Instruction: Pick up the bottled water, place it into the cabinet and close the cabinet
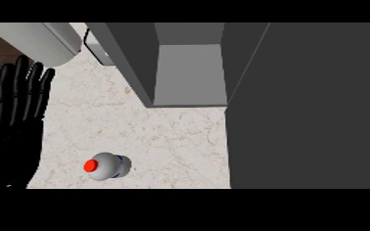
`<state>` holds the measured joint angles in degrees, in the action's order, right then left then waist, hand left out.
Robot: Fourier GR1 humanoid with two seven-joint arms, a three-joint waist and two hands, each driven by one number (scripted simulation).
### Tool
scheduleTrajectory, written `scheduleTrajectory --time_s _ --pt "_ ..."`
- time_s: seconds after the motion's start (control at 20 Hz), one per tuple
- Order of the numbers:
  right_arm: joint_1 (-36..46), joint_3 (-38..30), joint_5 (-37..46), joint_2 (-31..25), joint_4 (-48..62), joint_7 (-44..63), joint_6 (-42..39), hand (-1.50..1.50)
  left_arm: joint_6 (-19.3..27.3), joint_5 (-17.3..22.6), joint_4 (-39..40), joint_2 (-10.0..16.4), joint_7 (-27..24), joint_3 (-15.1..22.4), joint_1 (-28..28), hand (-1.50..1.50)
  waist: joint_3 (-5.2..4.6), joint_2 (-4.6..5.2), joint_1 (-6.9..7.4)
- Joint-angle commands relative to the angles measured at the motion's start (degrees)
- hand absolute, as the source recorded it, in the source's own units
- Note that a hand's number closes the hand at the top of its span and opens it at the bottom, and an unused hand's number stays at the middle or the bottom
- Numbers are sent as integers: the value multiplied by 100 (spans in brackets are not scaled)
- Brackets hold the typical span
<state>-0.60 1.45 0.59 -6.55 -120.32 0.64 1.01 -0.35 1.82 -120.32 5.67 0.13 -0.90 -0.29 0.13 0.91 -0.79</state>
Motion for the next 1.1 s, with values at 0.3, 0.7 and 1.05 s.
scheduleTrajectory --time_s 0.3,0.7,1.05 --pt "-684 724 -432 114 -321 139 -559 -150 -2295 2488 -106 629 342 826 798 -150 -19 -110 63" --pt "-1415 1037 -591 7 -1888 1125 -476 -150 -3011 5001 -1452 1867 967 -277 2666 -150 -20 -138 167" --pt "-1472 1313 -516 50 -2371 1456 -419 -150 -2702 6330 -2250 2428 1468 -1126 2993 -150 -9 -116 151"
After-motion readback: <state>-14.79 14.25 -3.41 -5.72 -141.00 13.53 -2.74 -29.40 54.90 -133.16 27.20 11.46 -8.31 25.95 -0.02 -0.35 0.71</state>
